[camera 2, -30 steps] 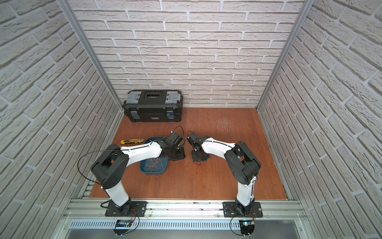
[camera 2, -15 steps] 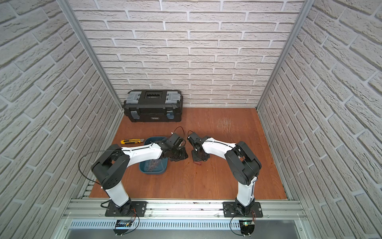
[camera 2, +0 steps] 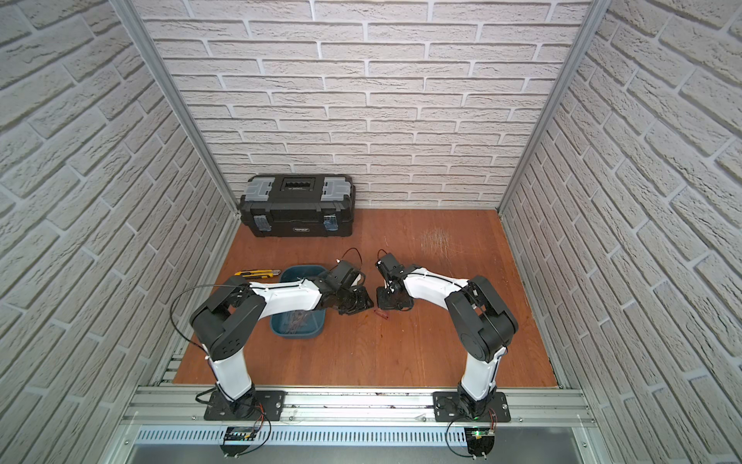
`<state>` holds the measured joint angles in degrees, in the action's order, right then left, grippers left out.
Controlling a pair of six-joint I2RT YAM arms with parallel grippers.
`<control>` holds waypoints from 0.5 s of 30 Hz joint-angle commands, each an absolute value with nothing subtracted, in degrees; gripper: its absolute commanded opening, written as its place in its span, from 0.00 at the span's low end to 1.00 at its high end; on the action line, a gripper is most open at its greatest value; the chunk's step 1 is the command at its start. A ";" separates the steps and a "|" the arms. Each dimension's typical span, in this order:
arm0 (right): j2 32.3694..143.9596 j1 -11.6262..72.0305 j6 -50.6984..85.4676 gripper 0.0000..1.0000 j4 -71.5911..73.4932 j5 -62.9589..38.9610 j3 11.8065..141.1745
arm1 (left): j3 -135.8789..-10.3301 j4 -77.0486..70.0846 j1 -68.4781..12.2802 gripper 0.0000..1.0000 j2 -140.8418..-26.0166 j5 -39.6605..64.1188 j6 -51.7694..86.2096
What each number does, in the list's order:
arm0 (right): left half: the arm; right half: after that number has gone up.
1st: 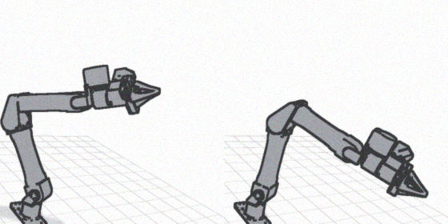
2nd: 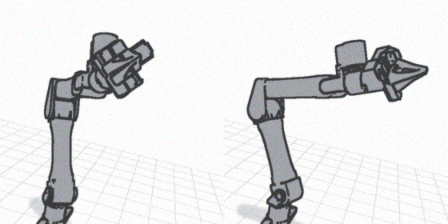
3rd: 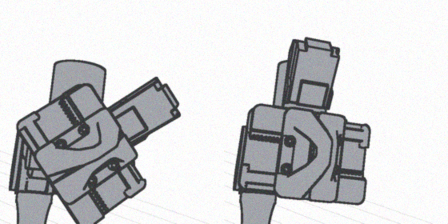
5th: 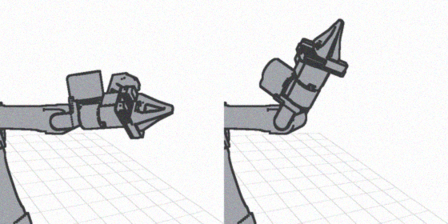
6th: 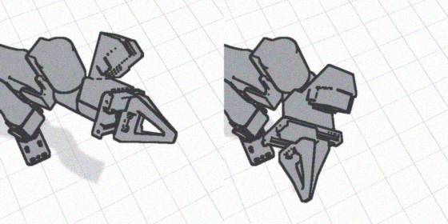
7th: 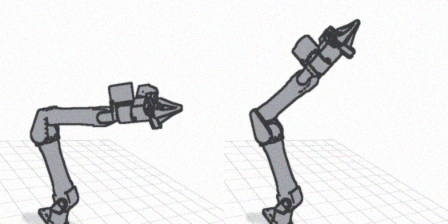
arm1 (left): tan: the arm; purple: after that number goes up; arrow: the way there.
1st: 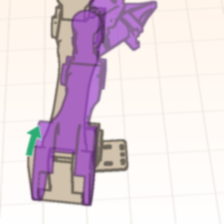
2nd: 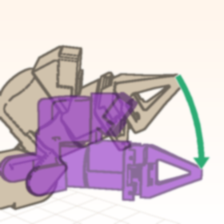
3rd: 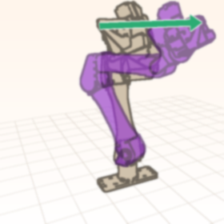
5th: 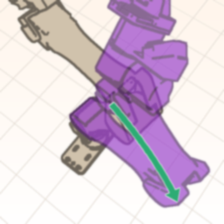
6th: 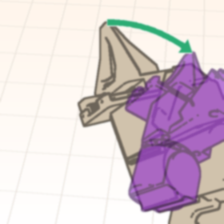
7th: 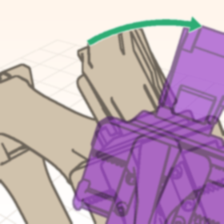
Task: Put the scattered rulers into the storage box
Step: Pick up the ruler from the center of the board.
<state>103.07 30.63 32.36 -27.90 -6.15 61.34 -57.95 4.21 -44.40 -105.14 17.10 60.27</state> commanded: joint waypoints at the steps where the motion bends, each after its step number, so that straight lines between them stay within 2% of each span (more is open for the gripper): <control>1: 106.74 30.00 33.49 0.22 -25.37 -8.69 57.36 | -57.92 1.78 -44.81 0.35 -106.43 18.51 60.62; 8: 106.70 28.75 34.00 0.22 -23.75 -10.49 55.92 | -58.93 1.57 -45.27 0.35 -107.99 19.68 60.71; 15: 106.01 27.78 34.09 0.21 -22.86 -11.42 54.60 | -59.50 1.76 -45.30 0.28 -108.31 19.37 60.77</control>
